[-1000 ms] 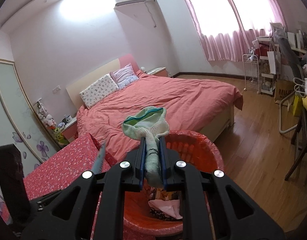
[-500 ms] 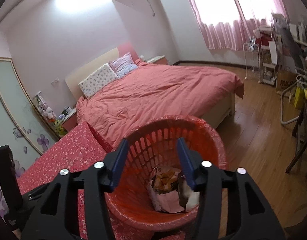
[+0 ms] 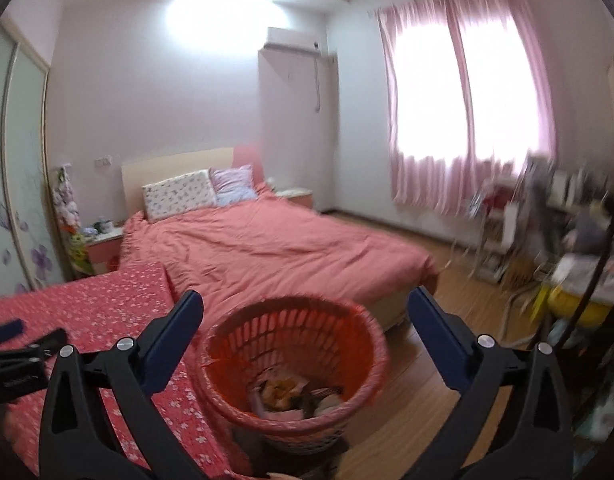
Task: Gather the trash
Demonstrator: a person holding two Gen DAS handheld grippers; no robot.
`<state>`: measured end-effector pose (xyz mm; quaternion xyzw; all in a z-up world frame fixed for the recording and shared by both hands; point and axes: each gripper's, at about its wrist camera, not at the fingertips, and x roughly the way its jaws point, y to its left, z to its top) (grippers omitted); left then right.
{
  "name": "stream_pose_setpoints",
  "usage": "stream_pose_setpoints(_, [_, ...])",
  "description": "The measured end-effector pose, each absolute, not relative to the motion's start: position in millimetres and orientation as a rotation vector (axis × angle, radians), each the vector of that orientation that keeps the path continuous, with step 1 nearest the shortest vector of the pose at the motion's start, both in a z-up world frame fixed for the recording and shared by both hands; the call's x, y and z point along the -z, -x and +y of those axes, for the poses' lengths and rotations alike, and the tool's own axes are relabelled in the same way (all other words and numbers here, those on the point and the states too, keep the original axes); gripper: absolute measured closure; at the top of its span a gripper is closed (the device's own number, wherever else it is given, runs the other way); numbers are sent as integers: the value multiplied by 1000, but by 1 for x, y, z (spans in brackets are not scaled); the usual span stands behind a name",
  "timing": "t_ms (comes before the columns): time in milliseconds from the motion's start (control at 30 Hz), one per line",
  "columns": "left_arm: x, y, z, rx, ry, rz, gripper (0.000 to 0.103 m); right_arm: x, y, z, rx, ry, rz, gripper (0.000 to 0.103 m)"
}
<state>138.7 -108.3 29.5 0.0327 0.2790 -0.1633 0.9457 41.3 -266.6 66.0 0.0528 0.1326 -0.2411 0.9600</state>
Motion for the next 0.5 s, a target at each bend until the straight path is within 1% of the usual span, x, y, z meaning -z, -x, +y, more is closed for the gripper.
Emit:
stream_pose_setpoints(100, [-36,-116,-87,261,-77,518,4,-74,-25,-250,555,-41,228,2])
stream_pose_setpoints(233, [-41,-86,-60,140,-71,459,4,-76,-7,-241,636,-36,207,2])
stream_pose_setpoints(367, [-39,-61,-43,69,-77,421,4,-66,4,-227,613,-50,224,2])
stream_pose_setpoints(500, [-32,-41,-29,42,-65,427,4,-53,17,-207,600,-50,225,2])
